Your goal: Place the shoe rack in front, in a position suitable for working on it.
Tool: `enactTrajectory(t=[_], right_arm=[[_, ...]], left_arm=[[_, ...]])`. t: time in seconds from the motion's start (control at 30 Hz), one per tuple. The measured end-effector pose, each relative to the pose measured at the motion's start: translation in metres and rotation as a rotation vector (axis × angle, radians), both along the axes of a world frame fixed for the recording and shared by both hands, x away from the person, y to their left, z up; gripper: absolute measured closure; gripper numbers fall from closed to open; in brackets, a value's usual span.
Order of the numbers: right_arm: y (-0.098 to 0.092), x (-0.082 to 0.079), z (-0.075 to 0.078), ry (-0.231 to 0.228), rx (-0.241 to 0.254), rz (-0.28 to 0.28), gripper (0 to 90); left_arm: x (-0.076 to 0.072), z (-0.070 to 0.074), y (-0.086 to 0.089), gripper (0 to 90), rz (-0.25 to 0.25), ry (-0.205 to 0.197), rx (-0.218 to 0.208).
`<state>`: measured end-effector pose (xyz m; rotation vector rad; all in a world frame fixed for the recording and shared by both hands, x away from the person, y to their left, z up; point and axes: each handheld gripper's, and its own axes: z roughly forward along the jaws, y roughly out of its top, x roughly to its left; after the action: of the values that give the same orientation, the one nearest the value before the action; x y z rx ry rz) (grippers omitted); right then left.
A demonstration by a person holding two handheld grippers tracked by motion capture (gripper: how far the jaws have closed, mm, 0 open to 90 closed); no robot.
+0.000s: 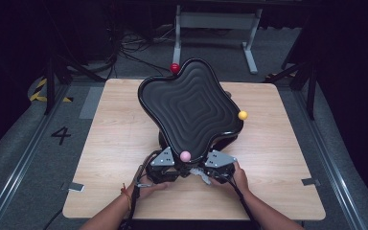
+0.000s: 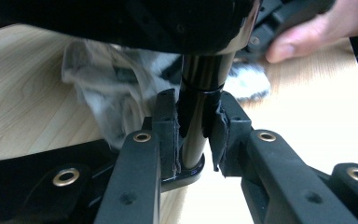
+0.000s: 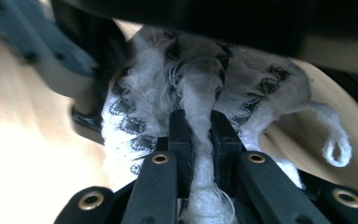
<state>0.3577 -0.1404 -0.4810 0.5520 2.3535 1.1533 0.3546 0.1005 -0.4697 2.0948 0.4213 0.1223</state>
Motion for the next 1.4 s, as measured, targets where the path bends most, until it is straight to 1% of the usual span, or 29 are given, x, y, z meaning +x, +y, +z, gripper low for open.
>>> enactTrajectory(t=[0.13, 0.33, 0.53, 0.63, 0.73, 0.77, 0.87, 0.9, 1.0, 1.03, 1.07, 1.1, 1.13, 1.2, 1.27, 1.33, 1.37, 1.4], right_arm=[[-0.009, 0.007, -0.001, -0.003, 0.008, -0.032, 81.8], [-0.022, 0.014, -0.001, 0.017, 0.028, -0.062, 81.9], [-0.029, 0.019, -0.001, 0.011, 0.023, -0.088, 81.9], [-0.036, 0.024, 0.001, 0.017, 0.011, -0.124, 81.9], [-0.048, 0.031, 0.001, 0.031, 0.018, -0.166, 81.9], [-0.050, 0.032, 0.001, 0.028, 0.018, -0.175, 81.9], [-0.061, 0.037, 0.000, 0.052, 0.040, -0.207, 81.9], [-0.065, 0.039, -0.001, 0.055, 0.039, -0.215, 81.9], [-0.070, 0.042, -0.003, 0.051, 0.000, -0.240, 81.9], [-0.070, 0.042, -0.003, 0.051, -0.005, -0.243, 81.9], [-0.070, 0.043, -0.003, 0.038, -0.003, -0.240, 81.9], [-0.071, 0.043, -0.002, 0.036, 0.009, -0.232, 81.9], [-0.073, 0.042, -0.001, 0.033, 0.036, -0.222, 81.9], [-0.073, 0.042, 0.003, 0.017, 0.064, -0.231, 82.0], [-0.070, 0.042, 0.006, 0.013, 0.075, -0.228, 81.9], [-0.064, 0.042, 0.008, 0.007, 0.086, -0.217, 82.0], [-0.059, 0.042, 0.007, 0.013, 0.087, -0.202, 82.0], [-0.054, 0.042, 0.006, 0.017, 0.075, -0.188, 81.9]], left_arm=[[0.000, 0.000, 0.000, 73.8, 0.001, 0.005, 0.001], [0.000, 0.000, 0.000, 73.8, 0.002, 0.007, -0.003], [0.000, 0.000, 0.000, 73.8, 0.003, 0.007, -0.002], [0.000, 0.000, 0.000, 73.8, 0.004, 0.009, -0.002], [0.000, 0.000, 0.000, 73.8, 0.002, 0.009, -0.002], [0.000, 0.000, 0.000, 73.8, 0.001, 0.009, -0.001], [-0.001, 0.000, 0.000, 73.8, -0.001, 0.008, -0.002], [-0.001, 0.000, 0.000, 73.8, -0.003, 0.008, -0.001], [-0.002, 0.000, -0.001, 73.8, -0.013, 0.005, 0.002], [-0.002, 0.000, -0.002, 73.8, -0.012, 0.008, 0.004], [-0.002, 0.000, -0.002, 73.8, -0.013, 0.007, 0.003], [-0.003, 0.000, -0.001, 73.9, -0.014, 0.005, 0.004], [-0.002, 0.000, -0.001, 73.9, -0.014, 0.005, 0.004], [-0.001, 0.000, -0.001, 73.8, -0.020, 0.011, 0.003], [-0.001, -0.001, -0.001, 73.7, -0.023, 0.010, -0.008], [-0.001, -0.001, -0.001, 73.7, -0.020, 0.012, -0.002], [-0.002, 0.000, -0.001, 73.7, -0.017, 0.011, 0.003], [-0.002, 0.000, -0.001, 73.8, -0.015, 0.010, 0.002]])
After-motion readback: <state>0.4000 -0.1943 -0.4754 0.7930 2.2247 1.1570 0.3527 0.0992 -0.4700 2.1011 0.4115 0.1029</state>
